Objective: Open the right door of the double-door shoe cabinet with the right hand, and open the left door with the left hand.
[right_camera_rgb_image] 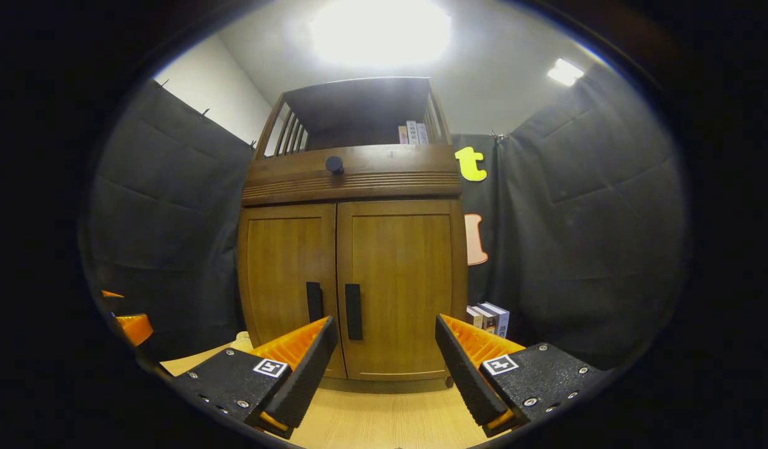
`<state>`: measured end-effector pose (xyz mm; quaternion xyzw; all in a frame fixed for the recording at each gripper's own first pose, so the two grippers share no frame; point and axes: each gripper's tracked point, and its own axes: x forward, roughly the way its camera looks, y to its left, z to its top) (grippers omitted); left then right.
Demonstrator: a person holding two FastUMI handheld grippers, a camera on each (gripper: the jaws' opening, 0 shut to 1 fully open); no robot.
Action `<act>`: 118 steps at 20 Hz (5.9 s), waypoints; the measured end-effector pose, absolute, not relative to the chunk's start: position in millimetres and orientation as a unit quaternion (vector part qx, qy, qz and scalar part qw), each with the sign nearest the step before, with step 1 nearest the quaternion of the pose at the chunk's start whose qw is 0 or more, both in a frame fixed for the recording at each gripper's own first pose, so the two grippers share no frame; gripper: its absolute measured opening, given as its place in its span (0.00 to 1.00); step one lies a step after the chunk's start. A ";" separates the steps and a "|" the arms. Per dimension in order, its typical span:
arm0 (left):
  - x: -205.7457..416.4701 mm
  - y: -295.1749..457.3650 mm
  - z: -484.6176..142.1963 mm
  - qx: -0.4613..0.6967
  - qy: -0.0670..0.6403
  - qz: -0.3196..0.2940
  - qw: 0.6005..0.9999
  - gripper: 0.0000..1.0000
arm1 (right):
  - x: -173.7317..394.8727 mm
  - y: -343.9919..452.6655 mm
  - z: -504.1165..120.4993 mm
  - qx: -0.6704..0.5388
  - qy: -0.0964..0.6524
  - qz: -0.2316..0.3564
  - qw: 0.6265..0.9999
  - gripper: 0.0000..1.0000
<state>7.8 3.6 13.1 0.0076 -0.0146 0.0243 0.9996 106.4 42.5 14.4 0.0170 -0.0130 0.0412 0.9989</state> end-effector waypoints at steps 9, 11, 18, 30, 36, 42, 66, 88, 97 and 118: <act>0.9 12.4 18.3 0.012 -0.010 0.069 0.997 0.99 | 176.2 61.6 15.6 0.032 -0.012 0.055 0.998 0.97; -1.4 15.4 21.2 0.018 -0.010 0.080 0.997 0.94 | 189.8 66.1 14.3 0.033 -0.012 0.057 0.998 0.97; -12.0 22.9 30.8 0.023 -0.010 0.123 0.992 0.98 | 236.5 85.9 9.2 0.042 0.002 0.066 0.997 0.97; -28.4 34.8 33.0 0.023 0.003 0.212 0.977 0.99 | 302.1 114.0 -30.0 0.041 0.047 0.077 0.995 0.96; -31.4 36.6 31.4 0.024 0.009 0.229 0.973 0.99 | 326.6 120.3 -55.2 0.032 0.067 0.083 0.994 0.84; -30.8 36.5 34.1 0.032 0.008 0.227 0.973 0.99 | 337.3 122.5 -73.5 0.025 0.078 0.086 0.993 0.68; -21.9 29.9 44.4 0.029 -0.012 0.159 0.987 0.99 | 320.8 122.3 -71.9 0.050 0.086 0.105 0.989 0.23; -13.0 20.5 56.9 0.022 -0.033 0.069 0.997 0.99 | 325.3 119.5 -72.4 0.041 0.083 0.094 0.991 0.22; -6.1 14.1 60.4 0.020 -0.039 0.025 0.999 0.93 | 324.9 115.3 -71.4 0.035 0.085 0.067 0.994 0.23; 9.0 -4.2 57.3 0.014 -0.035 -0.083 0.996 0.93 | 329.2 102.3 -70.6 0.022 0.092 -0.023 0.995 0.17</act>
